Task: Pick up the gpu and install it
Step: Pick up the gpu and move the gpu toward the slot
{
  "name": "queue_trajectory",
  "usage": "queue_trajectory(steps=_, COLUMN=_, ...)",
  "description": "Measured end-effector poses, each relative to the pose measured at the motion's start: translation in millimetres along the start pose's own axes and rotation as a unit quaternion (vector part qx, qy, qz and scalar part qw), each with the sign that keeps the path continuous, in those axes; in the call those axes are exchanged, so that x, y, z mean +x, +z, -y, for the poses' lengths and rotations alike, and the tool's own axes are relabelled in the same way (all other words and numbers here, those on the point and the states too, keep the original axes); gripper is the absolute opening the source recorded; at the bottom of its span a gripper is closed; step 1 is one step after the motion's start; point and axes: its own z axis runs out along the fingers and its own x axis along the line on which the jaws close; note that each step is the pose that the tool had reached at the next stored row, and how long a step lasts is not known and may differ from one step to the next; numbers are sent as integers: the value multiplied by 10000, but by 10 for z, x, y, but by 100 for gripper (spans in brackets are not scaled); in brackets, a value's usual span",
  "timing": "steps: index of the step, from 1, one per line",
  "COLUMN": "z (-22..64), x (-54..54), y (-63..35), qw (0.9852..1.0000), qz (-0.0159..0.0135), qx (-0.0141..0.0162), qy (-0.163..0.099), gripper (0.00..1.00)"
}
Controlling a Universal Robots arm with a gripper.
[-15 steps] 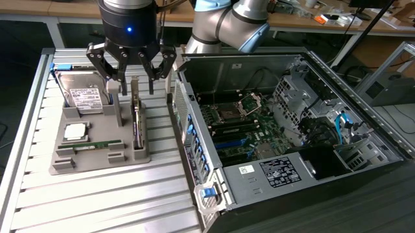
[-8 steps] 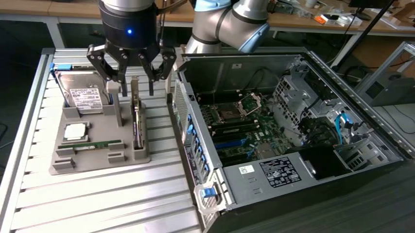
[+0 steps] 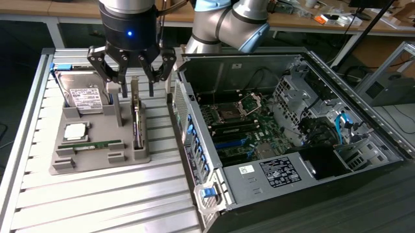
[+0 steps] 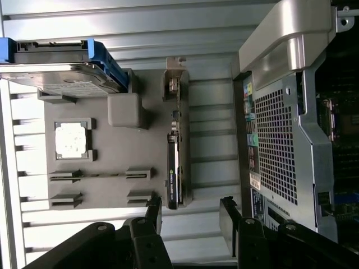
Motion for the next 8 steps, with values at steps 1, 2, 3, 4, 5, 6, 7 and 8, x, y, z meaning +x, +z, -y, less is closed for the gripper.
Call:
queue_trajectory(steps=1, z=0, x=0, y=3, qw=10000, qz=0, qx=0, qy=0, gripper=54)
queue_trajectory(steps=2, z=0, x=0, y=7, qw=10000, qz=0, qx=0, qy=0, gripper=54)
queue_trajectory(steps=3, z=0, x=0, y=10, qw=10000, qz=0, qx=0, qy=0, gripper=54)
queue_trajectory(steps=4, z=1, x=0, y=14, qw=10000, qz=0, qx=0, qy=0, gripper=54)
queue_trajectory(steps=5, z=1, x=1, y=18, qw=10000, qz=0, qx=0, qy=0, gripper=54)
queue_trajectory(steps=6, z=1, x=1, y=22, qw=10000, qz=0, qx=0, qy=0, gripper=54)
queue_trajectory(steps=7, z=1, x=1, y=25, qw=10000, qz=0, qx=0, qy=0, gripper=54)
queue_trajectory(steps=8, z=1, x=1, y=28, qw=10000, qz=0, qx=0, qy=0, gripper=54)
